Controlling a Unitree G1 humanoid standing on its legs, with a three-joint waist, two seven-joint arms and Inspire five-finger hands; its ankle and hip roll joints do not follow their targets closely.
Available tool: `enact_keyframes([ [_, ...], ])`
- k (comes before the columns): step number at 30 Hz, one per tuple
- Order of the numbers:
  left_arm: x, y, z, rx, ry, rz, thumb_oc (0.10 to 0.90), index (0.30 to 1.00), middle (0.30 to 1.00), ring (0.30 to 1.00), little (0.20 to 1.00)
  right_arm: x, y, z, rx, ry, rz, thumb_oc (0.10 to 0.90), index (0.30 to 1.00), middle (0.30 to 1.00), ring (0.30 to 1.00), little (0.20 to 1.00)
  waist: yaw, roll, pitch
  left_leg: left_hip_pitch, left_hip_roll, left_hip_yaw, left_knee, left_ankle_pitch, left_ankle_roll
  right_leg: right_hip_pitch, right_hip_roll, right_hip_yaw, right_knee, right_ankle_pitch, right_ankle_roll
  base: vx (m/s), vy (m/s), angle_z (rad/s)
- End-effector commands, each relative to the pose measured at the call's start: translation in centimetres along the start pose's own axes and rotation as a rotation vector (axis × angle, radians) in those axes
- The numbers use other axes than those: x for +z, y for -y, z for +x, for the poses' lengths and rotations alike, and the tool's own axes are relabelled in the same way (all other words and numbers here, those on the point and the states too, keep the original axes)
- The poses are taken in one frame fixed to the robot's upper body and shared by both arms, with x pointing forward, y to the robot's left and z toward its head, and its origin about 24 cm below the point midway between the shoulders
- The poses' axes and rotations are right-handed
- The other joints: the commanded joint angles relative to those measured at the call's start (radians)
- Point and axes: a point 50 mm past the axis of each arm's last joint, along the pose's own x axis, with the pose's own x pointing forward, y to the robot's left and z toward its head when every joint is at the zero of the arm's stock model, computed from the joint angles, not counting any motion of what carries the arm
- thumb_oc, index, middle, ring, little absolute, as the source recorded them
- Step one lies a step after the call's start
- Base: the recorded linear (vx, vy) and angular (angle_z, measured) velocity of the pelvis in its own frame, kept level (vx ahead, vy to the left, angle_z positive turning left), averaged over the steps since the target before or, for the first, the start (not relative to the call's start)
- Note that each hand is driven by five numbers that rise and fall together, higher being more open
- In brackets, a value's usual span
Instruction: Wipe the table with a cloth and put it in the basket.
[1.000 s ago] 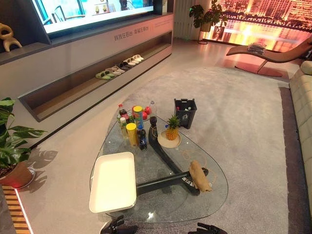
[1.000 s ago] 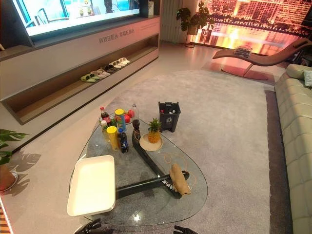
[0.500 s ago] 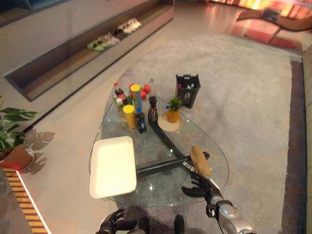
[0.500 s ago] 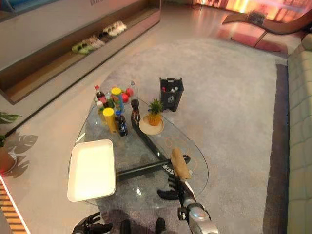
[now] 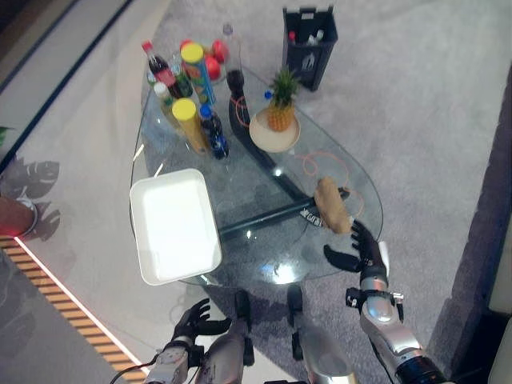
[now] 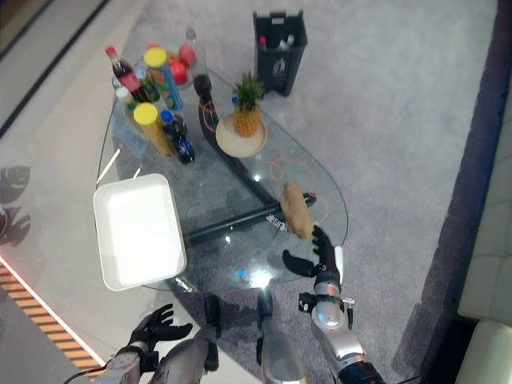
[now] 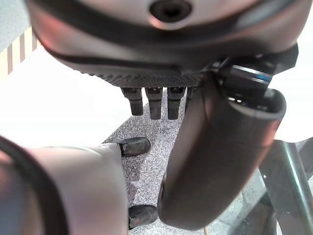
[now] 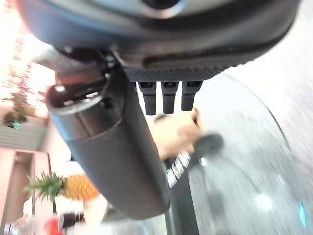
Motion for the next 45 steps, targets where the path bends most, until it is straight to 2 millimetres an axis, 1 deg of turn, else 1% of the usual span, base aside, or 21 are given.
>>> enact_keyframes([
  [1, 0.7, 0.5, 0.2, 0.006, 0.051, -0.020, 0.800, 0.900, 0.900, 0.900, 0.900, 7.7, 1.4, 1.9, -0.170, 0.357, 0.086, 0.800, 0.900, 0.900, 0.900, 0.900, -0.001, -0.005, 0.006, -0.087, -0.036, 0.003, 0.171, -0.143, 0.014, -0.099, -0.015, -0.035, 0.179, -0.103, 0.013, -0.03, 0.031, 0.02],
  [2, 1.3, 0.6, 0.4, 0.006, 0.065, -0.025, 0.800, 0.900, 0.900, 0.900, 0.900, 8.5, 1.5, 2.2, -0.208, 0.386, 0.090, 0.800, 0.900, 0.900, 0.900, 0.900, 0.001, -0.003, 0.019, -0.106, -0.038, 0.002, 0.184, -0.144, 0.014, -0.117, -0.016, -0.036, 0.188, -0.101, 0.011, -0.03, 0.030, 0.02],
  [3, 1.4, 0.6, 0.4, 0.005, 0.069, -0.027, 0.800, 0.900, 0.900, 0.900, 0.900, 8.8, 1.5, 2.3, -0.217, 0.395, 0.092, 0.800, 0.900, 0.900, 0.900, 0.900, 0.002, -0.003, 0.023, -0.112, -0.039, 0.000, 0.188, -0.145, 0.014, -0.122, -0.016, -0.036, 0.191, -0.102, 0.010, 0.00, 0.000, 0.00],
  [5, 2.1, 0.8, 0.6, 0.001, 0.093, -0.036, 0.800, 0.900, 0.900, 0.900, 0.900, 10.2, 1.6, 2.6, -0.259, 0.438, 0.106, 0.800, 0.900, 0.900, 0.900, 0.900, 0.005, 0.001, 0.046, -0.143, -0.046, -0.007, 0.214, -0.149, 0.013, -0.149, -0.017, -0.035, 0.206, -0.102, 0.007, 0.00, 0.000, 0.00],
  [6, 2.3, 0.9, 0.6, 0.000, 0.099, -0.037, 0.800, 0.900, 0.900, 0.900, 0.900, 10.5, 1.6, 2.7, -0.266, 0.448, 0.110, 0.800, 0.900, 0.900, 0.900, 0.900, 0.006, 0.001, 0.047, -0.156, -0.048, -0.009, 0.220, -0.149, 0.014, -0.163, -0.017, -0.034, 0.210, -0.102, 0.006, 0.00, 0.000, 0.00],
  [8, 3.1, 1.3, 0.8, -0.008, 0.120, -0.039, 0.800, 0.900, 0.900, 0.900, 0.900, 12.2, 1.2, 2.9, -0.284, 0.504, 0.129, 0.800, 0.900, 0.900, 0.900, 0.900, 0.010, 0.007, 0.047, -0.214, -0.056, -0.016, 0.246, -0.150, 0.014, -0.220, -0.018, -0.034, 0.231, -0.102, 0.003, 0.00, 0.000, 0.00],
  [13, 4.4, 2.1, 1.1, -0.027, 0.158, -0.053, 0.800, 0.900, 0.900, 0.900, 0.900, 15.4, 0.5, 3.3, -0.296, 0.593, 0.160, 0.800, 0.900, 0.900, 0.900, 0.900, 0.012, 0.016, 0.047, -0.309, -0.062, -0.020, 0.288, -0.147, 0.010, -0.317, -0.016, -0.030, 0.268, -0.101, -0.004, 0.00, 0.032, -0.01],
  [16, 5.2, 2.5, 1.2, -0.034, 0.182, -0.059, 0.800, 0.900, 0.900, 0.900, 0.900, 16.4, 0.4, 3.5, -0.311, 0.611, 0.179, 0.800, 0.900, 0.900, 0.900, 0.900, 0.015, 0.021, 0.047, -0.362, -0.067, -0.019, 0.302, -0.138, 0.008, -0.374, -0.013, -0.028, 0.287, -0.097, -0.006, -0.01, 0.039, 0.00],
  [19, 6.0, 3.0, 1.2, -0.037, 0.213, -0.075, 0.800, 0.900, 0.900, 0.900, 0.900, 16.9, 0.3, 3.7, -0.326, 0.603, 0.205, 0.800, 0.900, 0.900, 0.900, 0.900, 0.018, 0.027, 0.047, -0.418, -0.070, -0.016, 0.307, -0.125, 0.010, -0.439, -0.011, -0.030, 0.306, -0.090, -0.007, 0.00, 0.045, 0.01],
  [27, 7.2, 3.5, 1.2, -0.042, 0.250, -0.099, 0.800, 0.900, 0.900, 0.900, 0.900, 17.4, 0.3, 4.0, -0.356, 0.589, 0.202, 0.800, 0.900, 0.900, 0.900, 0.900, 0.016, 0.038, 0.047, -0.523, -0.072, -0.014, 0.345, -0.121, 0.009, -0.546, -0.007, -0.029, 0.342, -0.084, -0.007, 0.02, 0.027, 0.01],
  [35, 8.4, 4.1, 1.1, -0.061, 0.282, -0.108, 0.800, 0.900, 0.900, 0.900, 0.900, 18.0, 0.8, 5.0, -0.408, 0.560, 0.178, 0.800, 0.900, 0.900, 0.900, 0.900, 0.026, 0.057, 0.047, -0.639, -0.074, -0.023, 0.390, -0.115, 0.009, -0.662, -0.008, -0.034, 0.392, -0.078, -0.007, 0.01, -0.002, 0.01],
  [40, 8.9, 4.4, 1.0, -0.077, 0.297, -0.105, 0.800, 0.900, 0.900, 0.900, 0.900, 18.9, 1.9, 5.9, -0.491, 0.566, 0.152, 0.800, 0.900, 0.900, 0.900, 0.900, 0.035, 0.065, 0.047, -0.690, -0.073, -0.031, 0.417, -0.115, 0.008, -0.711, -0.009, -0.037, 0.417, -0.078, -0.006, 0.03, -0.008, 0.05],
  [45, 9.6, 4.5, 0.9, -0.094, 0.320, -0.114, 0.800, 0.900, 0.900, 0.900, 0.900, 20.5, 3.0, 6.8, -0.517, 0.568, 0.126, 0.800, 0.900, 0.900, 0.900, 0.900, 0.045, 0.076, 0.047, -0.743, -0.073, -0.045, 0.455, -0.120, 0.008, -0.767, -0.011, -0.034, 0.451, -0.081, -0.004, 0.04, -0.002, 0.03],
])
